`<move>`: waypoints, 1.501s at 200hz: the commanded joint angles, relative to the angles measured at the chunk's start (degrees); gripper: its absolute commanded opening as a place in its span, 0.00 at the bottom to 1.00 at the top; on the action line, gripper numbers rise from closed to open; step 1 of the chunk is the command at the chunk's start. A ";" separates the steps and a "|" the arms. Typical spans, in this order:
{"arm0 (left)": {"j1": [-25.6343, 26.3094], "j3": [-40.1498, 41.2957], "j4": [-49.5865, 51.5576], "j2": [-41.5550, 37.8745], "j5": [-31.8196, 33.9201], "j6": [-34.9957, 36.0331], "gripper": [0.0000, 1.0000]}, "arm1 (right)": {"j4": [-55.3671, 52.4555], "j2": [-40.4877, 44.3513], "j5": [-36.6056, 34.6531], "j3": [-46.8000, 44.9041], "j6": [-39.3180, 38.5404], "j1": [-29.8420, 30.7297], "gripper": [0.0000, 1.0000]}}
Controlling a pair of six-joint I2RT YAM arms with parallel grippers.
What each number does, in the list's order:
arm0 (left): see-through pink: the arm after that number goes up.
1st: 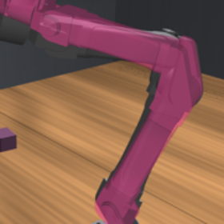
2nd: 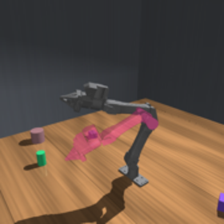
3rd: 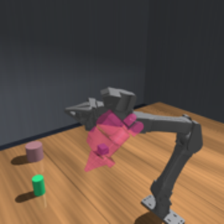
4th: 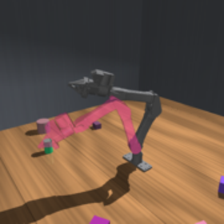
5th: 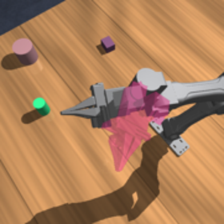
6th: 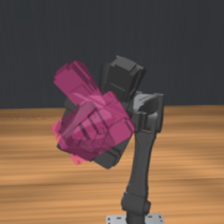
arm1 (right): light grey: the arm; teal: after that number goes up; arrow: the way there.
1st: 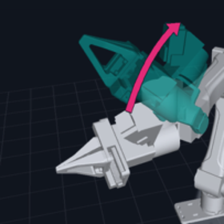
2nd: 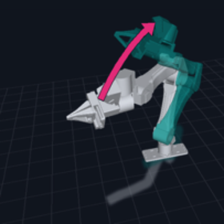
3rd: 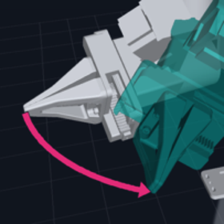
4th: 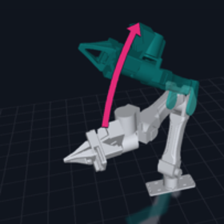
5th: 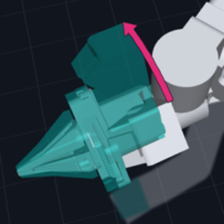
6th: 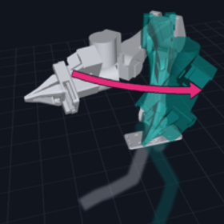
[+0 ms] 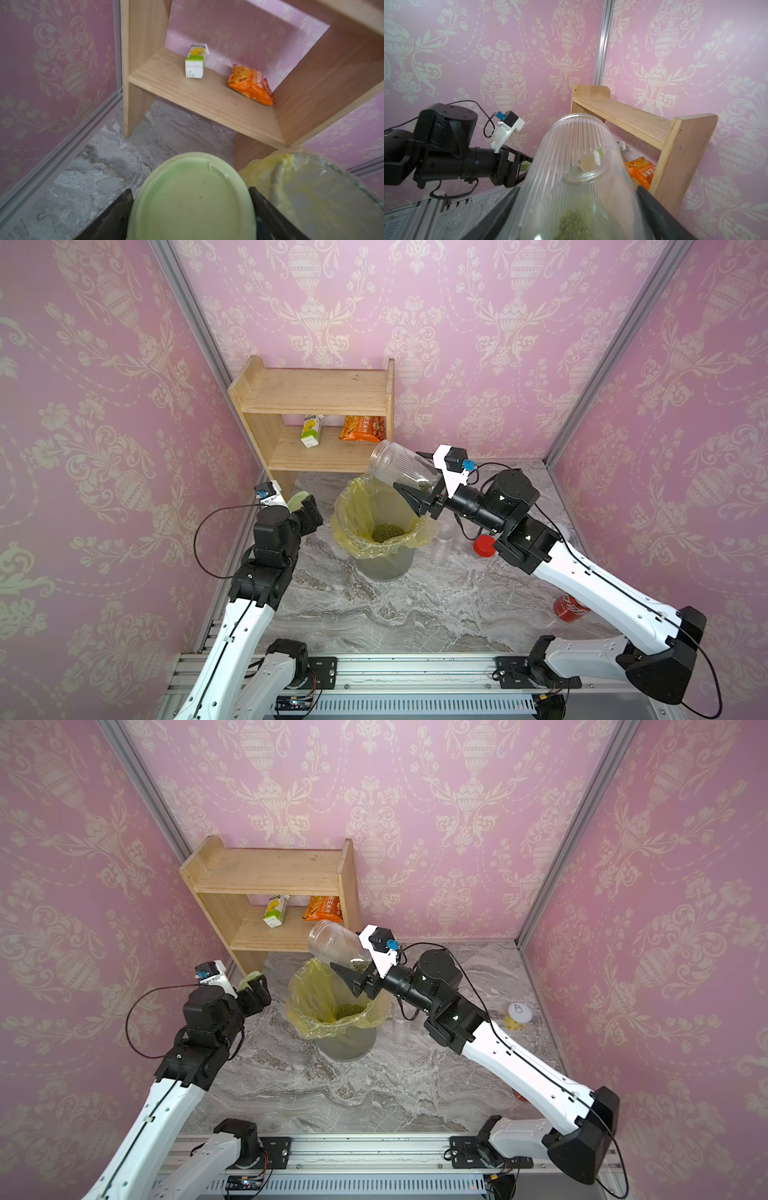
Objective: Empty moldy mung beans from jars
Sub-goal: Place the lid at the center of the board.
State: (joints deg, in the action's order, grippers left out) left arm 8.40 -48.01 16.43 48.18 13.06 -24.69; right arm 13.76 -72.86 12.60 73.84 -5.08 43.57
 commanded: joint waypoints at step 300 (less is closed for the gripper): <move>-2.21 25.05 -9.21 -10.92 2.96 -3.93 0.99 | -26.38 -3.63 -5.36 9.47 9.57 -1.12 0.06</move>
State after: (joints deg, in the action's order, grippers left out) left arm 6.44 -19.90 0.56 40.12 18.22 -31.59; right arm -5.65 -73.78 9.04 75.16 2.02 42.76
